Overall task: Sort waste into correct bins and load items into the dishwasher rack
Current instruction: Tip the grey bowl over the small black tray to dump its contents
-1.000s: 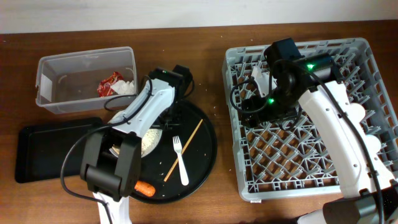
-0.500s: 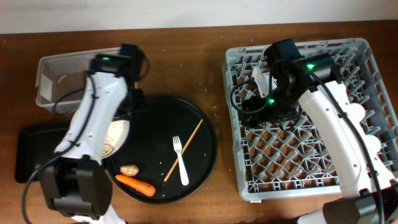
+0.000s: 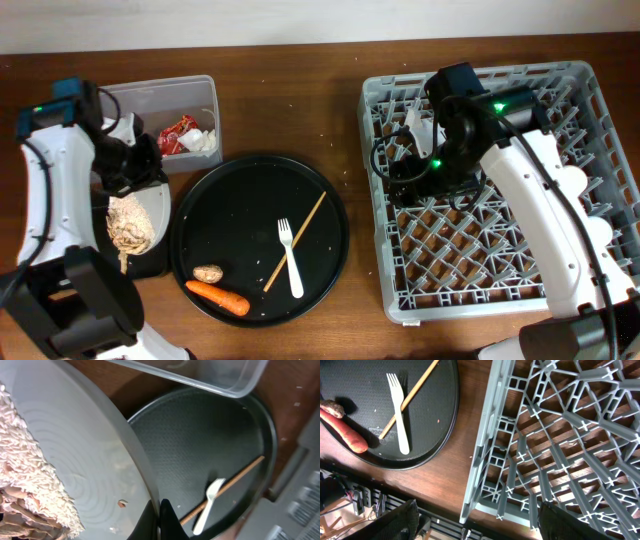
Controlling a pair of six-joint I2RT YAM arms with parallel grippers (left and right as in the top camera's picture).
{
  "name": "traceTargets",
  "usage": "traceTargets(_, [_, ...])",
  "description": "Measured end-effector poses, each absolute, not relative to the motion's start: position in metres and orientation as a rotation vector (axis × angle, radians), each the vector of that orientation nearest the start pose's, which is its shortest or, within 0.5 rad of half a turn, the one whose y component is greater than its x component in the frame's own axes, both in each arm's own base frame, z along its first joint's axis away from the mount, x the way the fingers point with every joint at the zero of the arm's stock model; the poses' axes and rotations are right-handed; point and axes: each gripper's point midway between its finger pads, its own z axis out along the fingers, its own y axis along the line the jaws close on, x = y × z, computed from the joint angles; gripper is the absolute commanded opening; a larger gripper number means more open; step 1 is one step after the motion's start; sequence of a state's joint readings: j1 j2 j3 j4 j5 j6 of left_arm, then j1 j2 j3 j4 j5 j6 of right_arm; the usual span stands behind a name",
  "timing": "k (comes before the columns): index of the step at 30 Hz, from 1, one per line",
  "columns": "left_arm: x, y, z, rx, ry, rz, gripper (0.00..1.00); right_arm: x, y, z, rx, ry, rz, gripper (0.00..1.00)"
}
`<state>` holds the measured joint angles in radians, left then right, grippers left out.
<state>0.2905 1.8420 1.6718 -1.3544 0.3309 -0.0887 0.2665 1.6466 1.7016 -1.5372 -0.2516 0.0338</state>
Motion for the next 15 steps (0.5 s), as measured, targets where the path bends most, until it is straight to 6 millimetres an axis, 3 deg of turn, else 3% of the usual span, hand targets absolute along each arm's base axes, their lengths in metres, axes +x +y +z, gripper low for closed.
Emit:
traceTargets(7, [0.348,0.068,0.167,-0.560,2.829,-0.814,0.01,0.281,0.121,0.211,-0.373,3.043,0.404,0.79])
traceTargets(15, [0.338,0.077,0.192,-0.538,2.648,-1.094,0.00,0.279,0.121,0.210,-0.373,3.049,0.403,0.79])
